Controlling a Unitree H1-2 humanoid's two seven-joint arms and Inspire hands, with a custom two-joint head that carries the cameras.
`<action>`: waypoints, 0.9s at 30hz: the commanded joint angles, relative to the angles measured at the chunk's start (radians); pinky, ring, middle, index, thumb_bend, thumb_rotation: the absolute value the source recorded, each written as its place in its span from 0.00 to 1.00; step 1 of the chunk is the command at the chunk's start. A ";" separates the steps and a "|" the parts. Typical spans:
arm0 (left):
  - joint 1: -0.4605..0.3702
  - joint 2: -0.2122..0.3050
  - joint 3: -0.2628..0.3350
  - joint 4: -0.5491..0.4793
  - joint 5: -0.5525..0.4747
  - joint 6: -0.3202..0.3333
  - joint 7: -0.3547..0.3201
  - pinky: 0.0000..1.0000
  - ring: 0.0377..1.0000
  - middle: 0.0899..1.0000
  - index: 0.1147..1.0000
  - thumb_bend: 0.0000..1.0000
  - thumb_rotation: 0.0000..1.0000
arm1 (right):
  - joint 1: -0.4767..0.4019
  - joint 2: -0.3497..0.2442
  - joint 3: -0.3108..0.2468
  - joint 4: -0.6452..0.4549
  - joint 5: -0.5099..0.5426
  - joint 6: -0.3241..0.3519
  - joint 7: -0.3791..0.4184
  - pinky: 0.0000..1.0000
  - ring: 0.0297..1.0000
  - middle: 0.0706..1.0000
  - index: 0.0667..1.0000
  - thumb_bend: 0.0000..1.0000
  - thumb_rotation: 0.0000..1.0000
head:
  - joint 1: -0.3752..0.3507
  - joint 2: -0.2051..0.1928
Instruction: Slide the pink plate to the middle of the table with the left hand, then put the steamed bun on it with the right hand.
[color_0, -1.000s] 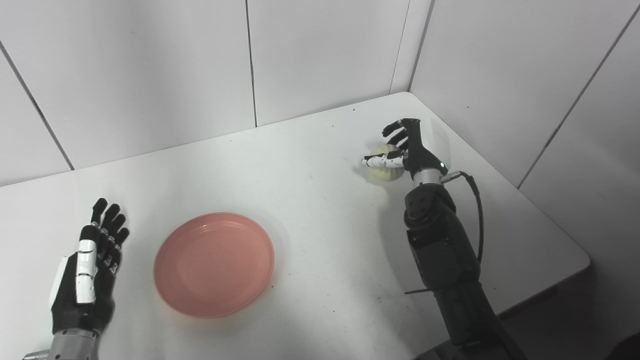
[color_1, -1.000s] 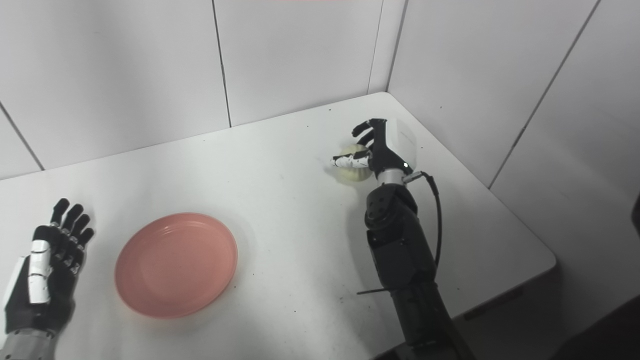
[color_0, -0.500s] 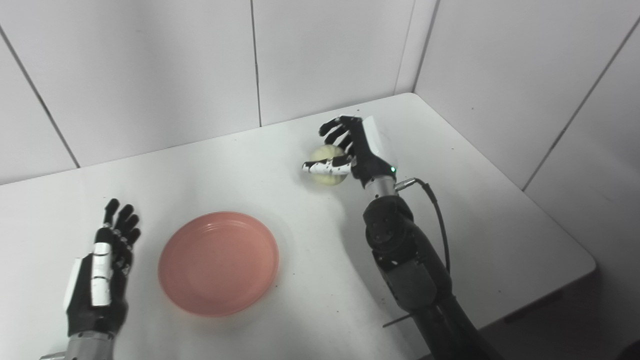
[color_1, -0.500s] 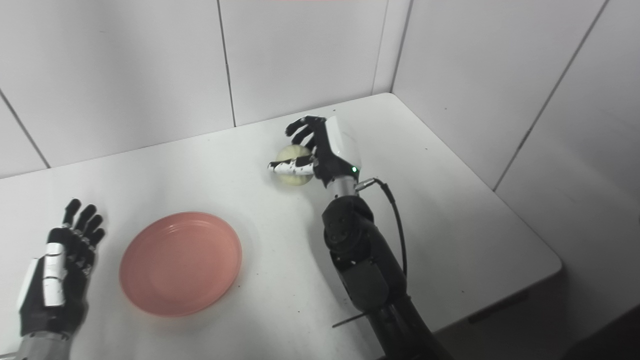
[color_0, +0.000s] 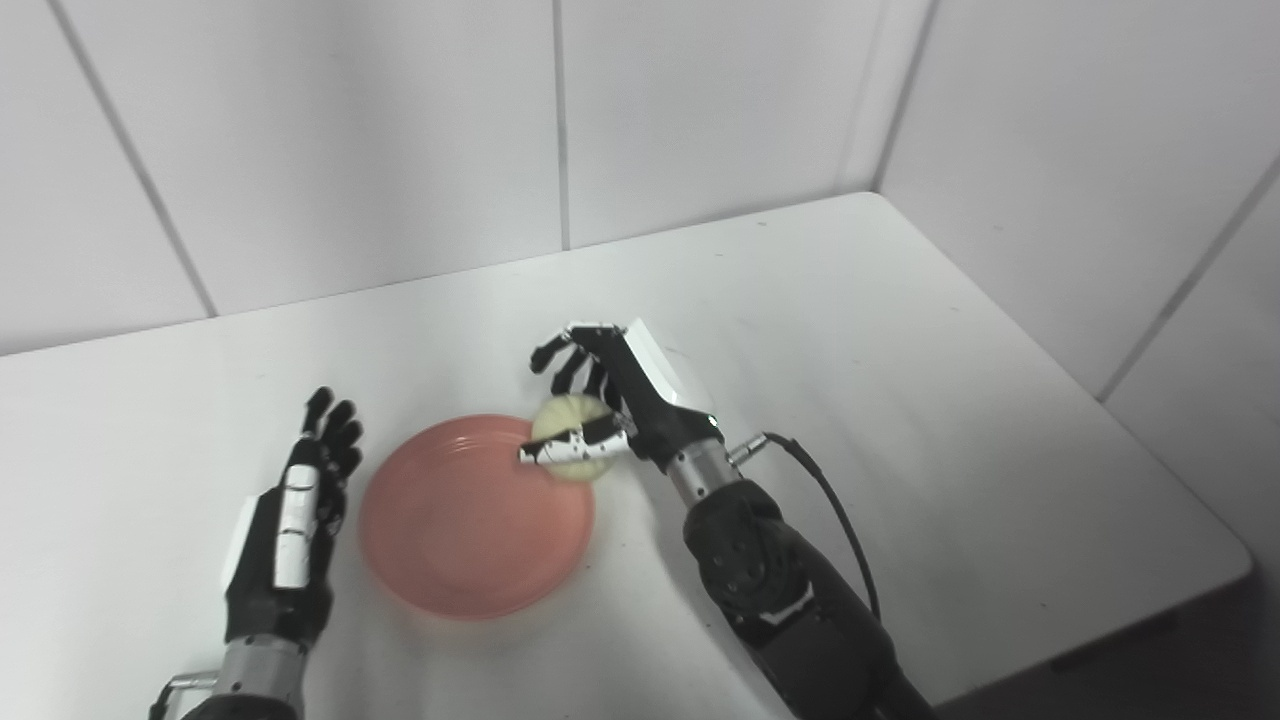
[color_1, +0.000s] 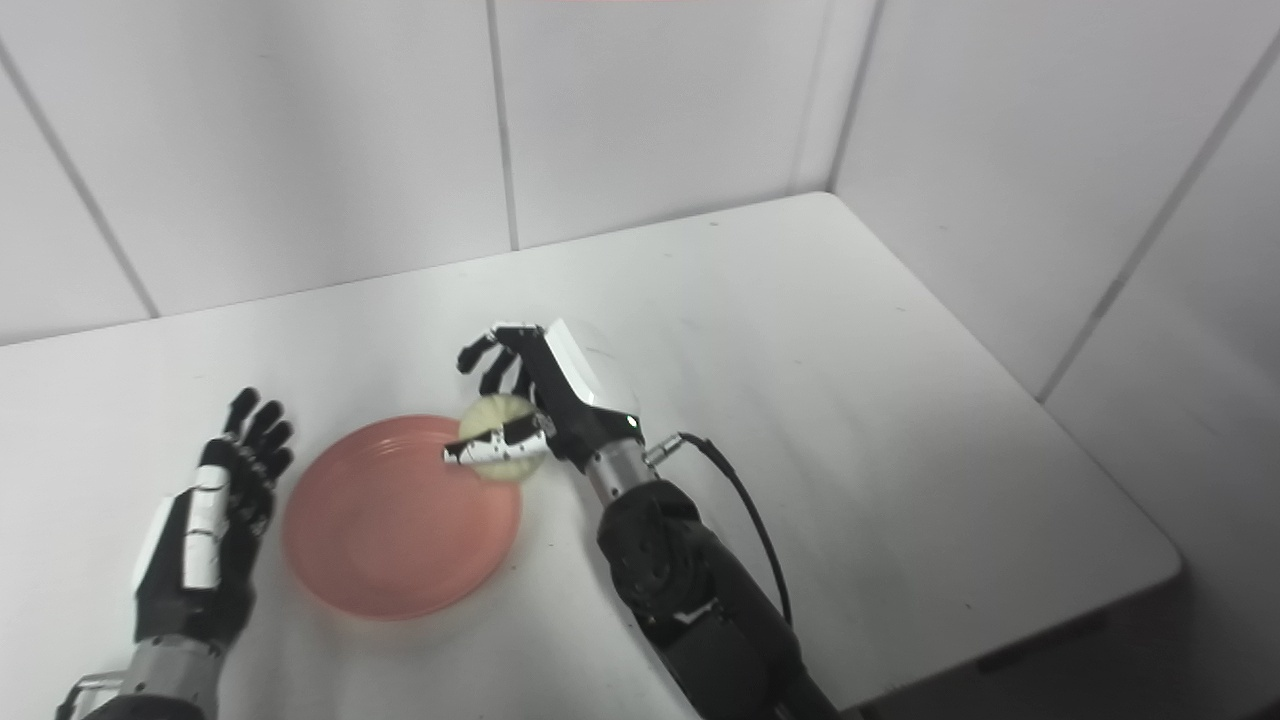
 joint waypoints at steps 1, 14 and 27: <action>0.002 -0.015 -0.010 0.011 0.015 -0.034 0.009 1.00 0.99 0.98 0.97 0.57 1.00 | 0.007 0.002 0.003 -0.017 0.012 -0.077 -0.007 0.16 0.21 0.37 0.47 0.51 0.00 | 0.035 0.000; -0.015 -0.067 -0.031 0.111 0.085 -0.111 0.054 1.00 1.00 0.99 0.97 0.60 1.00 | 0.077 -0.007 0.033 0.000 0.034 -0.196 0.031 0.23 0.28 0.38 0.48 0.52 0.00 | 0.262 -0.005; -0.037 -0.092 -0.036 0.175 0.107 -0.146 0.076 1.00 0.99 0.98 0.97 0.62 1.00 | 0.082 -0.028 -0.003 0.041 0.022 -0.277 0.004 0.25 0.30 0.39 0.47 0.52 0.00 | 0.292 0.003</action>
